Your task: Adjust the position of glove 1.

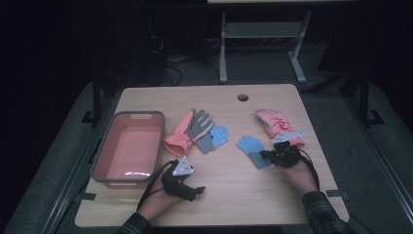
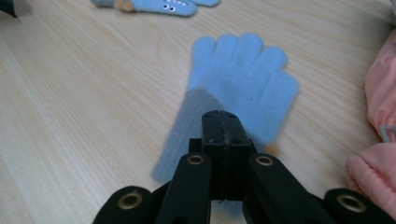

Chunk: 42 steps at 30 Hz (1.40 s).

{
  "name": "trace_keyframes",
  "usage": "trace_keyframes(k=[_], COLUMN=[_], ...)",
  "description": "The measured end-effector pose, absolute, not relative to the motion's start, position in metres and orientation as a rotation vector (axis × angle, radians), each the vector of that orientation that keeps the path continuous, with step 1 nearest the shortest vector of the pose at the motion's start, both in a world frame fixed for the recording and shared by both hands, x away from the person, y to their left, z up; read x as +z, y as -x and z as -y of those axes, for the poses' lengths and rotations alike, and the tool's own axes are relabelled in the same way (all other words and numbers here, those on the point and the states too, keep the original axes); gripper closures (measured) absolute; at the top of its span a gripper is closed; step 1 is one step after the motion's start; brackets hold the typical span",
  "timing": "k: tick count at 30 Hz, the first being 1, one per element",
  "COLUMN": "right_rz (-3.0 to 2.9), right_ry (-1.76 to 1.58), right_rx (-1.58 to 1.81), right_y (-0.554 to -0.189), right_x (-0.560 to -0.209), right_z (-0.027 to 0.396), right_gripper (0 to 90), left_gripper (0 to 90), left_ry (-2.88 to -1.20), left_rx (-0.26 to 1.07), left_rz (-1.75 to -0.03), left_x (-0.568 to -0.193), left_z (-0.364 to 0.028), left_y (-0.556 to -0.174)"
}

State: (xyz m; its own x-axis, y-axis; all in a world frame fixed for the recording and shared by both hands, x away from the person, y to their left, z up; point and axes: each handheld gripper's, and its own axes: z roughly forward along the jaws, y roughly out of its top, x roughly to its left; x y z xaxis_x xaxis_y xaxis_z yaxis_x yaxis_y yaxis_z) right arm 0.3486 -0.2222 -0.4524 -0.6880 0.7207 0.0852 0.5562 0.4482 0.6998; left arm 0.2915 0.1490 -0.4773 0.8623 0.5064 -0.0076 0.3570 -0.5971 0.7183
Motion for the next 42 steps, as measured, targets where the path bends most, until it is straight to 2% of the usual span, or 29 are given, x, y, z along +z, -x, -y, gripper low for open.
trace_keyframes(k=[42], right_rz=[-2.680], right_ry=[-0.960], right_rx=[1.057], right_y=[-0.327], right_x=[-0.456], right_z=[0.196], right_gripper=[90.0], left_gripper=[12.8], left_ry=[-2.269], left_rx=[0.261], left_rz=[-0.620], left_x=[-0.477], left_z=[-0.149], left_y=[-0.292])
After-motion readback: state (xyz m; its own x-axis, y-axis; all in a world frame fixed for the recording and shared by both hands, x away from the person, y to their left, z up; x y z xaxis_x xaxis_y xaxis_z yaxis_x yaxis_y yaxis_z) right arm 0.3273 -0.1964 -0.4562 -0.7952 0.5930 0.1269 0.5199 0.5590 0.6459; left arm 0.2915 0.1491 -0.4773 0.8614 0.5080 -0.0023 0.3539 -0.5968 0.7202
